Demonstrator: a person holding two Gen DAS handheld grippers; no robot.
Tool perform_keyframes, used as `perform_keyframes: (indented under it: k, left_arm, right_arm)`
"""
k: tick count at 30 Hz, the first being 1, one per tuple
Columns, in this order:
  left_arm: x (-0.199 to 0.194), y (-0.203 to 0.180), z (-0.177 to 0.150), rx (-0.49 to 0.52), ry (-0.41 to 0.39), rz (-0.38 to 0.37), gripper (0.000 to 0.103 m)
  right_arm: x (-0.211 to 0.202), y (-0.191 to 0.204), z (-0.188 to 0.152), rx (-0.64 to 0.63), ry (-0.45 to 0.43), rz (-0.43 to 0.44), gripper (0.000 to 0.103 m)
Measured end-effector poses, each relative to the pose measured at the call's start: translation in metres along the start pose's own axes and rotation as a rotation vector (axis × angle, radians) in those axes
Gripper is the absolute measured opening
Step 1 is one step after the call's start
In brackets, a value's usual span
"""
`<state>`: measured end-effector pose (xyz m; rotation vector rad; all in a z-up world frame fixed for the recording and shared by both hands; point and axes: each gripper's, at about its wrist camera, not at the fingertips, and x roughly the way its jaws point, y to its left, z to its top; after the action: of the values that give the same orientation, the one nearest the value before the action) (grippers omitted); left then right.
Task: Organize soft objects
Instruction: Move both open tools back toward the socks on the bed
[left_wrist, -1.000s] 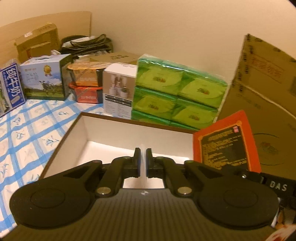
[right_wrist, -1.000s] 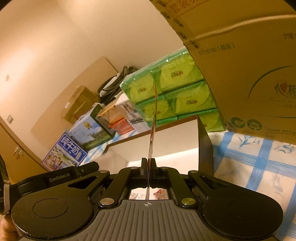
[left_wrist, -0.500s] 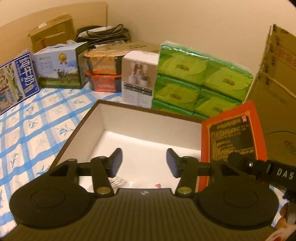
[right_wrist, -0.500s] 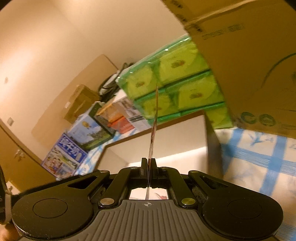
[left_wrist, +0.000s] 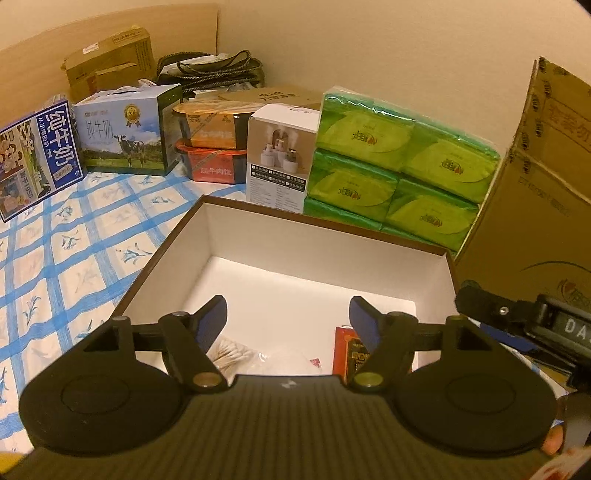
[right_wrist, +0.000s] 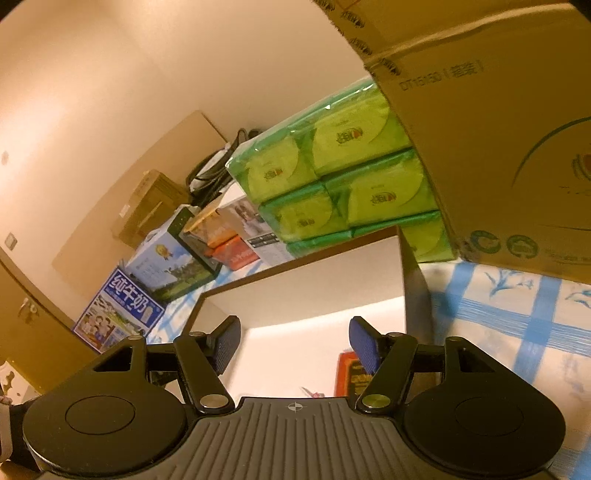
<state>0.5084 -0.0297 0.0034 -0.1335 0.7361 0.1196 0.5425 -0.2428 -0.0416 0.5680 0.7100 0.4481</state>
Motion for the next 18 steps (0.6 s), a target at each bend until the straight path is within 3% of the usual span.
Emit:
perform_keyframes:
  k: [10,18]
  left_arm:
    - [-0.043,-0.003,-0.009,0.029,-0.025,-0.046,0.071]
    - [-0.098,0.001,-0.028,0.061,-0.057,-0.098,0.073]
  right_arm:
    - [-0.053,0.008,-0.011,0.003,-0.03,-0.036,0.067]
    - [-0.11,0.014,-0.032,0.031,-0.077,-0.047,0.074]
